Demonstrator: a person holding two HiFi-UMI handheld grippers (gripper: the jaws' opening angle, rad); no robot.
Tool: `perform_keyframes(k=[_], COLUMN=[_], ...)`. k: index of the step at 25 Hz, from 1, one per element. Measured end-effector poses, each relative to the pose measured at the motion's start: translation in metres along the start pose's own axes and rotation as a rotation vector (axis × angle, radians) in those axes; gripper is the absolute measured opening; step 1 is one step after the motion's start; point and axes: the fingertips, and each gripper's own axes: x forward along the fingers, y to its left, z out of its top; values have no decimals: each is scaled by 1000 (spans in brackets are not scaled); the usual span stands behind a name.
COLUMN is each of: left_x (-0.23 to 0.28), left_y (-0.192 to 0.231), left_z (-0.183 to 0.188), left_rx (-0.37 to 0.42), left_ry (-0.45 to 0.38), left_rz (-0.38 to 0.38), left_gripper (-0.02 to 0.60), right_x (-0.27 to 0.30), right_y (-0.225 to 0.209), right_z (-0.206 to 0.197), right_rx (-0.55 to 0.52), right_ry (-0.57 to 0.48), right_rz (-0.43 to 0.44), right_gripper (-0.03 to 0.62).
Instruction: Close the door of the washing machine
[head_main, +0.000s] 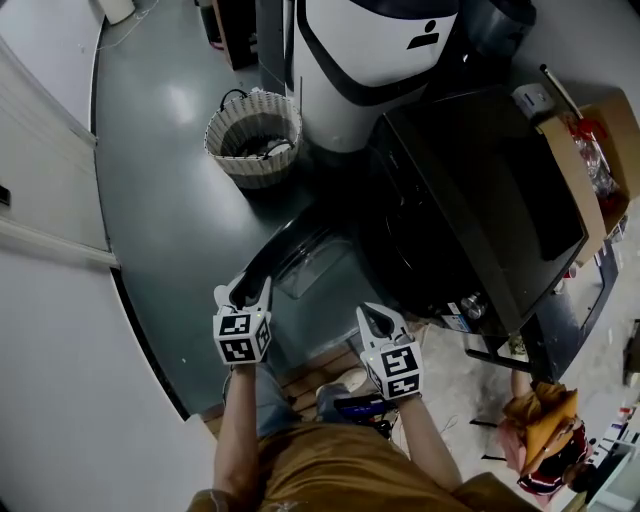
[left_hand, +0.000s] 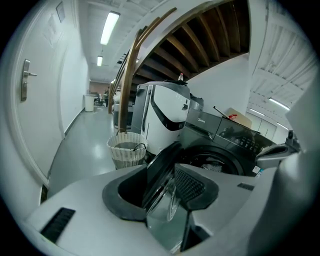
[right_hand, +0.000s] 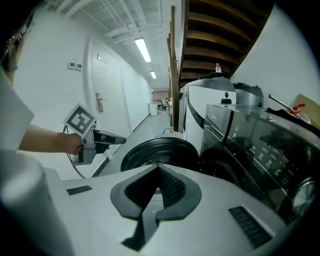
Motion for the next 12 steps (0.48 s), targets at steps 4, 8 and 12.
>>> perform_keyframes(k=[4,8,12], left_x=[17,32,47], left_y=[8,18,26], left_z=[-8,-14,-21], left_rx=[22,41,53], left_ry=[34,76,111], left_rz=[-8,-26,-49], left_gripper=[189,193,195], right_x=[9,20,32], right_y=[0,1,2], right_z=[-6,-6,-4], right_rx=[10,19,30], right_ry=[22,38,49], right_rz=[-7,-17,-24], right_gripper=[12,12,12])
